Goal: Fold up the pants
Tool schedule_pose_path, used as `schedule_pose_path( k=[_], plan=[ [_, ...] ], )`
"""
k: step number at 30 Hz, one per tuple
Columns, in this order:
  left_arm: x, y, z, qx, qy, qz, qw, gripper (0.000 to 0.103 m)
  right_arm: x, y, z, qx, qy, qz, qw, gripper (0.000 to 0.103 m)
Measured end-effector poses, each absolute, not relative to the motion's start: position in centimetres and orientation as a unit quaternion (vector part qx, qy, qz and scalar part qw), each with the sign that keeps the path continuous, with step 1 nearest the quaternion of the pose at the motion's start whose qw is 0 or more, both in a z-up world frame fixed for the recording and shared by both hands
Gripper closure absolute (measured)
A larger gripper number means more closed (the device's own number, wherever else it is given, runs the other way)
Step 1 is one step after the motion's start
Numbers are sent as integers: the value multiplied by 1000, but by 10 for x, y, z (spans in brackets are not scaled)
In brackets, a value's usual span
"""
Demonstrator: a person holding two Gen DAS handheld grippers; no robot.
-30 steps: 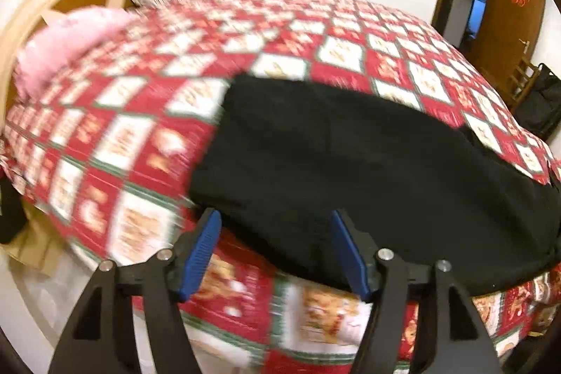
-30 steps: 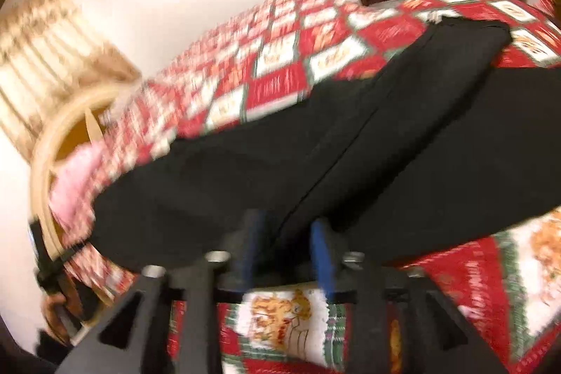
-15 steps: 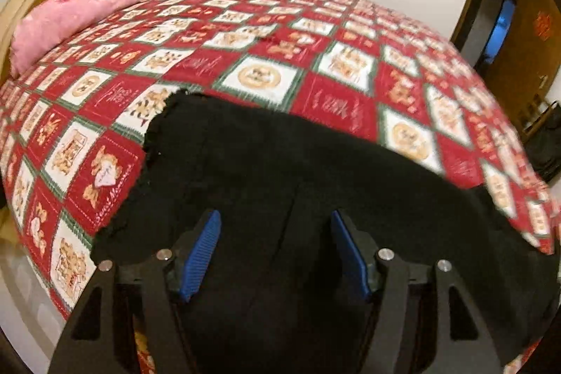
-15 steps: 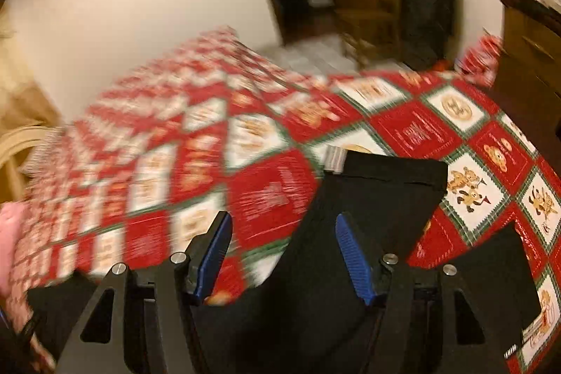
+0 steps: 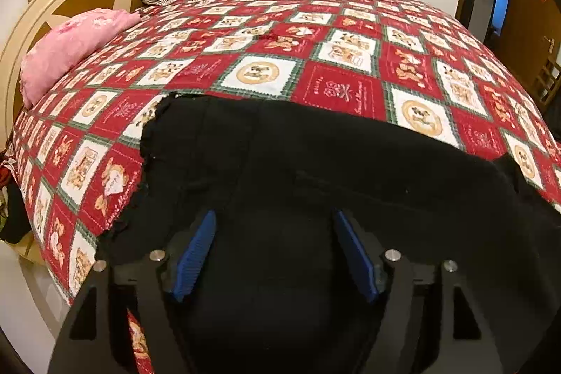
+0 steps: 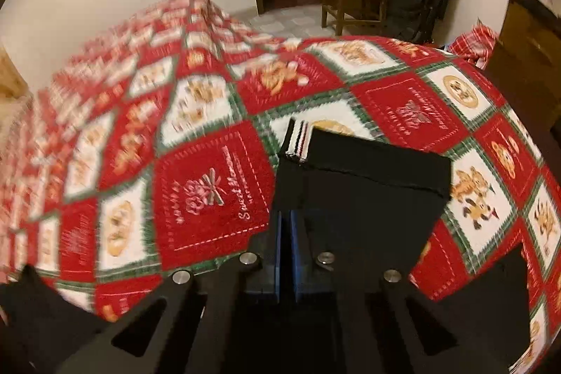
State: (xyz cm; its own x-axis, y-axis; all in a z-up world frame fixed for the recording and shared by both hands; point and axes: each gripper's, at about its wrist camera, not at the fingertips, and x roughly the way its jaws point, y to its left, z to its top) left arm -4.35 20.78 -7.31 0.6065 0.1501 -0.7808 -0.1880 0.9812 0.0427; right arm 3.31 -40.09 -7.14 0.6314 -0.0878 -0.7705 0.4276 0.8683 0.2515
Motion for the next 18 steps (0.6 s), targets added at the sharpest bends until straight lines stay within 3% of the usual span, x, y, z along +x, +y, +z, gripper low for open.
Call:
schedule_pose_path(
  k=[5, 9, 18],
  plan=[
    [-46, 211, -73, -28, 434, 86, 896, 28, -58, -413, -37, 275, 290, -114, 910, 98],
    [-45, 209, -74, -20, 434, 83, 897, 27, -144, -429, -44, 340, 223, -133, 904, 103],
    [-42, 205, -75, -13, 437, 82, 896, 22, -232, -461, -107, 431, 214, -228, 847, 102]
  ],
)
